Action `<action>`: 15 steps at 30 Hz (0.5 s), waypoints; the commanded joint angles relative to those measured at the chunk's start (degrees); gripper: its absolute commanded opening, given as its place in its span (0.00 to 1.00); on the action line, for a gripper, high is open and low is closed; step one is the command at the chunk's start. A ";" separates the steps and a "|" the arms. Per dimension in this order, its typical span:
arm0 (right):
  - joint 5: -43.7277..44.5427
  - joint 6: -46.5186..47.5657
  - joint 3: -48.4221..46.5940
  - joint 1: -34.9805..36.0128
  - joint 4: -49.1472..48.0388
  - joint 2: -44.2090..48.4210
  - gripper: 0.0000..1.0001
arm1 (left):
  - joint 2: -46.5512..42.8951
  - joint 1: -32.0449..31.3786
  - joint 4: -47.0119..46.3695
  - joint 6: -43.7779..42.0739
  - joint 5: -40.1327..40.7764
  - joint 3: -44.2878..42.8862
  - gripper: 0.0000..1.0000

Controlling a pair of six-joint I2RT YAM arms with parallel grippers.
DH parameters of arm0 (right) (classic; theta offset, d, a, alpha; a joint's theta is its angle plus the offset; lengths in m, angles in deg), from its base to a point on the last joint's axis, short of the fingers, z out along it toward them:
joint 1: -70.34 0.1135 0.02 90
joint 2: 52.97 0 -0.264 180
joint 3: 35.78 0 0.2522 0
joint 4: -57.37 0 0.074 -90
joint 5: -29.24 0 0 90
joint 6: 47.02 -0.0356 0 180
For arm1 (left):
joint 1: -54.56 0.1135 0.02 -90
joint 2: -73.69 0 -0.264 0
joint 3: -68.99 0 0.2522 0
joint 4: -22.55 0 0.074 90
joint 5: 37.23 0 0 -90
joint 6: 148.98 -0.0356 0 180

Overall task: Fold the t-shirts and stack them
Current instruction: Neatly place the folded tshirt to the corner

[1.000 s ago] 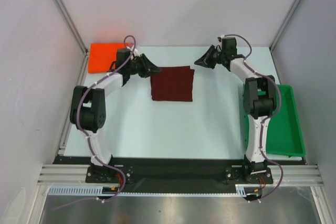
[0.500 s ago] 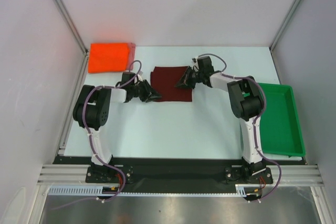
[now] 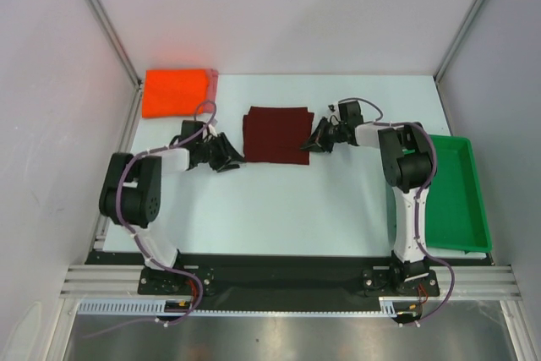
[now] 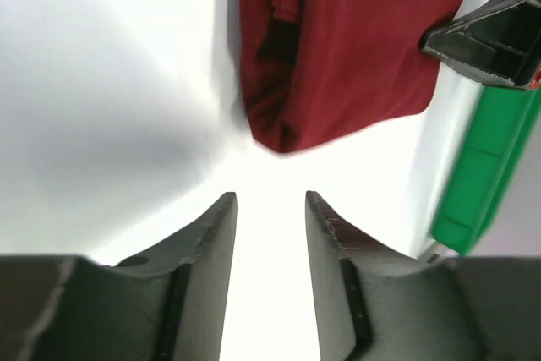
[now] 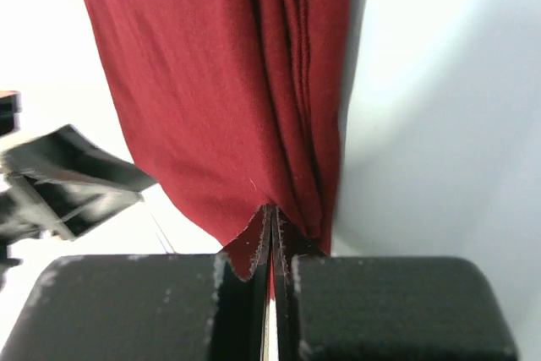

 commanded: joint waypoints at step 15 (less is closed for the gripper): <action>33.98 27.20 -14.86 14.66 26.40 16.60 0.67 | -31.07 11.41 23.60 -2.17 26.26 -5.45 0.55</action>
